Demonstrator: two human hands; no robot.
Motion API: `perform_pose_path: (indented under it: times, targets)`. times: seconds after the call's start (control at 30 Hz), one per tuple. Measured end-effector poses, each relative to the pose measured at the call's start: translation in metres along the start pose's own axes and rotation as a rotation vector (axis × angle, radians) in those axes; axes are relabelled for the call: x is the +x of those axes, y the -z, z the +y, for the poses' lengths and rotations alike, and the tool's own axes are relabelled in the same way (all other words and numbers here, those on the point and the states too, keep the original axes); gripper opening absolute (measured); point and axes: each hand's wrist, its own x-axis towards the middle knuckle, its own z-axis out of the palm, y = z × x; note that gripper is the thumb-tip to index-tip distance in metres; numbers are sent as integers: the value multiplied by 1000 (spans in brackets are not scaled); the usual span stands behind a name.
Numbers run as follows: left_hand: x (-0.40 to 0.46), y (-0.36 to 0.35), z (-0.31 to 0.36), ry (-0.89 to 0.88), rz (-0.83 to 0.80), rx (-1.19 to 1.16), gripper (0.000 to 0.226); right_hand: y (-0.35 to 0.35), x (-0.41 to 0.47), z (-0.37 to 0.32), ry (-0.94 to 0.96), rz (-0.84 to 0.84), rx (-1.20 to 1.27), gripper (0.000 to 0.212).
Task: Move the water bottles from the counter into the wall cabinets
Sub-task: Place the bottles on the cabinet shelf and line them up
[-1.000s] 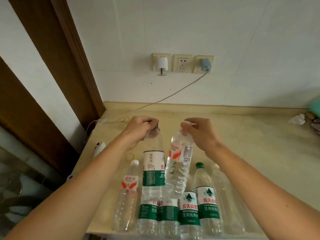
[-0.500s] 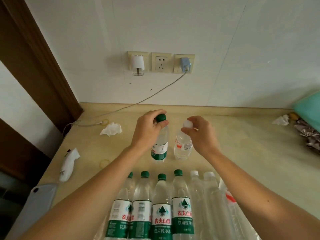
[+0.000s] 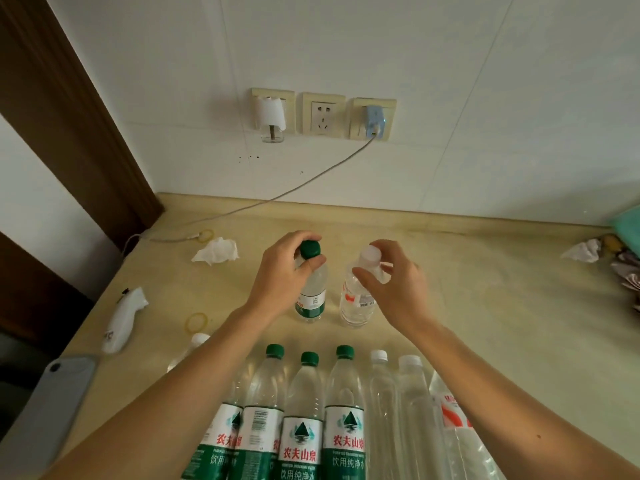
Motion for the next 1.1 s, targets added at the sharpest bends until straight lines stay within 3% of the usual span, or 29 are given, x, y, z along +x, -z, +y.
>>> perform_pose_path:
  times: [0.1, 0.23, 0.3, 0.5, 0.63, 0.9, 1.1]
  targets:
    - [-8, 0, -7, 49, 15, -19, 48, -4, -3, 13, -41, -65, 16, 62]
    - [-24, -10, -23, 232, -18, -37, 94, -8, -8, 38, -151, -174, 113, 91]
    - [-31, -19, -32, 324, -37, -49, 103, -12, -8, 53, -196, -242, 115, 96]
    - [-43, -51, -46, 432, 71, -112, 80, -30, 5, 86, -200, -398, 172, 74]
    - [-39, -61, -45, 458, 157, -97, 70, -33, 17, 97, -158, -432, 218, 73]
    - [-46, -57, -31, 429, 191, -40, 62, -29, 12, 99, -185, -374, 294, 69]
    - [-40, -35, 21, 314, 173, -109, 65, 24, 0, 47, -141, -212, 331, 66]
